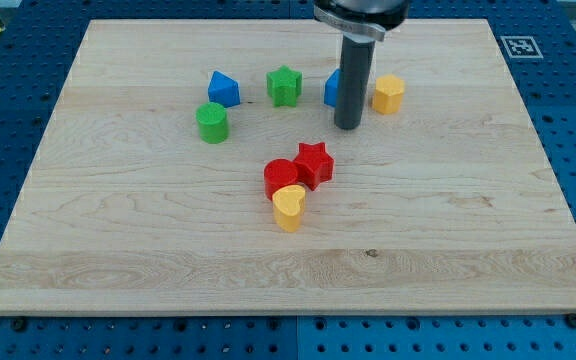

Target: Move your arm to the center right corner of the board

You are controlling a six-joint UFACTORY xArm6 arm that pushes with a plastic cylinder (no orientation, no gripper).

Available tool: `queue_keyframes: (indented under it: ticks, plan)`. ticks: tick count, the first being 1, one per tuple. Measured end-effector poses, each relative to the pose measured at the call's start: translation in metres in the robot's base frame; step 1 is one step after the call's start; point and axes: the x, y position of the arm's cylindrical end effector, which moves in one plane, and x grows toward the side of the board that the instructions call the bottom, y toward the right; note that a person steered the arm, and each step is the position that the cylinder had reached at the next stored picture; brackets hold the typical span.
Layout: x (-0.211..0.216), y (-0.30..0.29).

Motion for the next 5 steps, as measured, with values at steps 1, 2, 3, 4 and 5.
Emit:
queue_keyframes:
  ticks: [1, 2, 3, 4, 5]
  plan:
    - [0.004, 0.000]
    - [0.004, 0.043]
    - [0.003, 0.103]
    - [-0.019, 0.113]
    - [-0.070, 0.108]
